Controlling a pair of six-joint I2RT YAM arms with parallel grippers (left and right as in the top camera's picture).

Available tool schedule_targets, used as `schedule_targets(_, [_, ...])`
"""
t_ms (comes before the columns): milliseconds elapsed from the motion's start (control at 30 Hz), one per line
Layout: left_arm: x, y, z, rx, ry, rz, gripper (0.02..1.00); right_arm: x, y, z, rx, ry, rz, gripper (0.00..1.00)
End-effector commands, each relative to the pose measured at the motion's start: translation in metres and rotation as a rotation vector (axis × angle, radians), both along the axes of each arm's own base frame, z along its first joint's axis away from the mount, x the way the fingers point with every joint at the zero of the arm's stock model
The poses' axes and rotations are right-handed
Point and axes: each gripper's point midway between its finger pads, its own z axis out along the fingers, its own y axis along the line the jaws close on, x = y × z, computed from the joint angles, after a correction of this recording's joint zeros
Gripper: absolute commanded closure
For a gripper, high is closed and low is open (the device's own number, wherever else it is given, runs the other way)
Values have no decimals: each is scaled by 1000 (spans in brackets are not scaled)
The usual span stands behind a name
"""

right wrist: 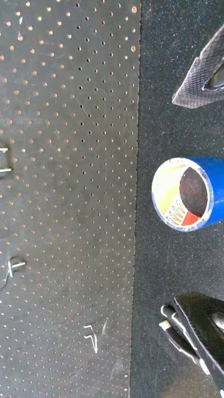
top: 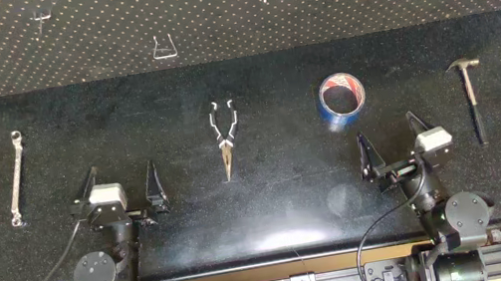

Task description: Place Tools Onto Pegboard

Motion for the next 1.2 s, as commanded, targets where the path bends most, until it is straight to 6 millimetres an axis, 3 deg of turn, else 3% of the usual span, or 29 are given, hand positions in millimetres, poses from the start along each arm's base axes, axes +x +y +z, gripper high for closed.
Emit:
schedule_targets(33, [0,-2,-1,9,0,-11,27,0,0,-1,-3,-6,0,25])
schedule_targets(233, [-2,-5,-3,-21,30,-24,25,0,0,-1,-3,-6,0,25])
schedule_targets(267, [-7,-4,-3,-130,114,-8,23,0,0,-1,-3,-6,0,25])
schedule_targets(333, [-30,1,24,-287,330,58,25,0,0,-1,-3,-6,0,25])
schedule_targets(367, [-44,10,34,-344,449,137,23,0,0,-1,-3,-6,0,25])
schedule_targets(433, [-76,49,48,-328,789,397,110,0,0,-1,-3,-6,0,25])
schedule_targets(467, [-73,62,58,-222,884,396,156,0,0,-1,-3,-6,0,27])
schedule_targets(500, [-52,79,63,-43,975,321,141,0,0,-1,-3,-6,0,25])
schedule_targets(567, [-28,113,36,136,1178,200,25,0,0,-1,-3,-6,0,25])
schedule_targets(633, [-11,154,-13,250,1355,35,23,0,0,-1,-3,-6,-1,25])
schedule_targets(767, [6,211,-67,203,1415,-7,20,0,0,-1,-3,-6,0,27])
schedule_targets(933, [12,235,-98,67,1367,3,20,0,0,-1,-3,-6,0,25])
schedule_targets(1200, [31,245,-127,49,1339,5,47,0,0,-1,-3,-6,0,25])
